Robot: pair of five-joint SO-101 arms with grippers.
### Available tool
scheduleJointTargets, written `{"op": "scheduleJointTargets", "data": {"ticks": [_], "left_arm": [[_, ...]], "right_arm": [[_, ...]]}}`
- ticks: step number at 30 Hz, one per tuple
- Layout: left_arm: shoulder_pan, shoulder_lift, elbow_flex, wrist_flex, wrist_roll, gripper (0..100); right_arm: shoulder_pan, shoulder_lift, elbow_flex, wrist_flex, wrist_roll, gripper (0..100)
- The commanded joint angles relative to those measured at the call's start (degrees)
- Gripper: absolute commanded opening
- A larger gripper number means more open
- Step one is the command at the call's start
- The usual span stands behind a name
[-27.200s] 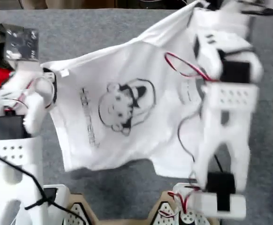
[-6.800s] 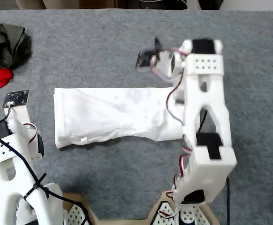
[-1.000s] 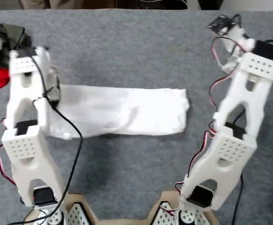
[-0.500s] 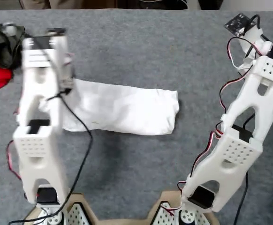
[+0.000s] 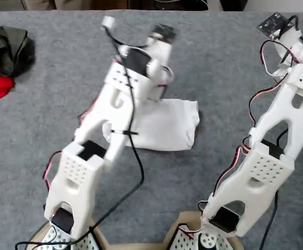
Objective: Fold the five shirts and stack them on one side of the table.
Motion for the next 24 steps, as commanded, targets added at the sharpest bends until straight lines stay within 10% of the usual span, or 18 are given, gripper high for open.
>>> {"op": "scheduleJointTargets", "data": {"ticks": [1,15,24], "left_arm": [[3.5,2.4,-4.0,-1.0,0.4,2],[7.6,16.3,-17.1,-0.4,4.6,2],[7.6,16.4,-17.5,1.1,6.5,24]], "right_arm": [[0.7,-0.5,-3.3,0.4,0.6,0.5],[1.3,-0.7,-3.3,0.4,0.7,0.5],[0.9,-0.4,-3.1,0.4,0.5,0.5]]}}
